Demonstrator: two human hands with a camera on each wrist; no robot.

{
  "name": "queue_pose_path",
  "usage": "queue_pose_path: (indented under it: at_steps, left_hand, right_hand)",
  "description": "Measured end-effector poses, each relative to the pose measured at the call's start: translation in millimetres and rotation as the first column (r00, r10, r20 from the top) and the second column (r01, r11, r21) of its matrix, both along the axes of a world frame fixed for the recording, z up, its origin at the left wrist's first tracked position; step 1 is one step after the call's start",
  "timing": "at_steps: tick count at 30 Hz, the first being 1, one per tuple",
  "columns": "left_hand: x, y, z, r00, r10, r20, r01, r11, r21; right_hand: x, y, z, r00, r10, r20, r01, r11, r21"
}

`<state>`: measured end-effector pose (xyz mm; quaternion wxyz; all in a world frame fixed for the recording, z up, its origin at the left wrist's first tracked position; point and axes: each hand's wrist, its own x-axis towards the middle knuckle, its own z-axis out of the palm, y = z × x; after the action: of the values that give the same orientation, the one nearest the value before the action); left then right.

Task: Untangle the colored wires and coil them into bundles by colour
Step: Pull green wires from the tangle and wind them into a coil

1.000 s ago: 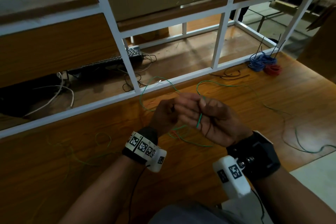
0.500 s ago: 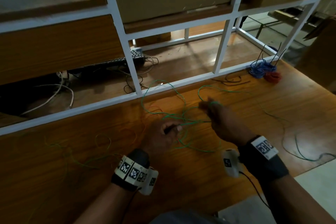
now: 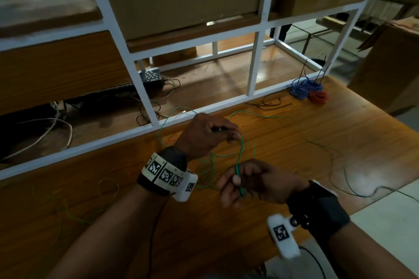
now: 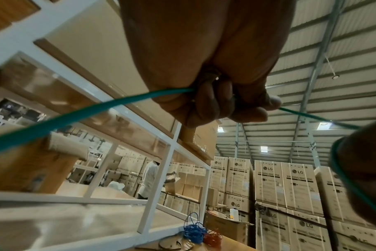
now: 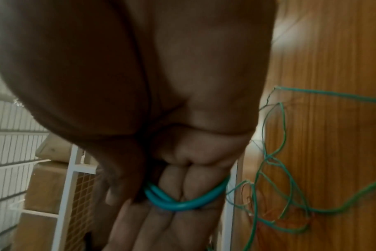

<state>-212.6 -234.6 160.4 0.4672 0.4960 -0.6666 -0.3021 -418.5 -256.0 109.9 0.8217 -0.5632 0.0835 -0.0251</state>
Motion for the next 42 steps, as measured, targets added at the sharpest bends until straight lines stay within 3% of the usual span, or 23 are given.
queue_pose_path:
  at_steps: [4,7,9,12,14,16,18,19,21,23,26,29,31,33,35,40,42]
  left_hand:
    - [-20.8,-19.4,-6.8,0.994,-0.033,-0.103,0.041,0.996,0.075]
    - [-43.4,-21.1,-10.8,0.998,0.021,-0.053,-0.013,0.988,0.153]
    - [-58.6,-17.2,-23.4,0.995,0.097,-0.03,-0.089,0.976,0.201]
    - [-79.2,-9.6,-52.0,0.981,0.143,-0.129,-0.111,0.966,0.232]
    - [-87.1,-4.8,-65.7,0.962,0.228,-0.152,-0.177,0.941,0.29]
    - [-87.0,2.3,-71.8,0.933,0.286,-0.217,-0.201,0.917,0.345]
    - [-78.8,8.2,-72.2,0.936,0.333,-0.114,-0.282,0.903,0.323]
    - [-72.0,9.4,-73.0,0.936,0.351,-0.028,-0.331,0.903,0.272]
    - [-58.2,7.7,-69.7,0.897,0.406,0.176,-0.431,0.892,0.138]
    - [-55.0,3.6,-59.8,0.854,0.422,0.304,-0.441,0.897,-0.004]
    - [-59.2,-12.0,-32.8,0.866,0.362,0.345,-0.331,0.932,-0.148]
    - [-64.1,-31.0,-7.6,0.903,0.217,0.371,-0.161,0.971,-0.174]
    - [-68.2,-43.0,1.1,0.933,0.135,0.335,-0.088,0.984,-0.152]
    - [-69.9,-52.9,2.3,0.962,0.08,0.263,-0.047,0.991,-0.128]
    - [-67.1,-63.2,-0.3,0.986,0.061,0.157,-0.045,0.994,-0.102]
    - [-46.2,-79.3,-12.3,1.0,0.019,-0.022,-0.02,1.0,-0.004]
    - [-43.3,-84.3,-16.0,0.998,0.039,-0.049,-0.039,0.999,0.001]
  right_hand:
    - [-6.8,-7.7,10.8,0.97,0.081,0.228,-0.13,0.97,0.207]
    - [-6.0,-20.0,26.4,0.866,-0.051,0.497,-0.145,0.926,0.348]
    - [-4.2,-33.1,38.9,0.784,-0.265,0.561,-0.014,0.897,0.442]
    - [-13.4,-61.2,51.9,0.64,-0.649,0.411,0.456,0.751,0.477]
    - [-25.0,-80.0,49.1,0.525,-0.785,0.329,0.748,0.61,0.262]
    - [-37.4,-93.6,31.6,0.46,-0.83,0.316,0.886,0.406,-0.223]
    - [-47.8,-101.3,9.4,0.487,-0.81,0.327,0.718,0.158,-0.677]
    - [-53.4,-103.1,0.5,0.547,-0.783,0.297,0.593,0.112,-0.797]
    - [-65.1,-103.3,-10.7,0.71,-0.686,0.159,0.397,0.203,-0.895]
    - [-73.3,-98.8,-18.7,0.84,-0.542,-0.013,0.226,0.373,-0.9]
    - [-78.6,-89.1,-27.8,0.925,-0.358,-0.128,0.12,0.594,-0.795]
    - [-82.0,-79.5,-24.4,0.975,-0.122,-0.184,0.007,0.85,-0.526]
    - [-84.4,-74.0,-17.3,0.991,-0.028,-0.134,-0.018,0.945,-0.328]
    - [-84.2,-69.0,-8.7,0.999,0.038,0.005,-0.038,0.997,-0.071]
    - [-81.0,-67.8,-2.4,0.988,0.075,0.137,-0.094,0.986,0.141]
    - [-68.8,-71.3,5.6,0.982,0.013,0.189,-0.034,0.993,0.111]
    - [-63.7,-68.4,4.3,0.969,0.007,0.246,-0.059,0.977,0.204]
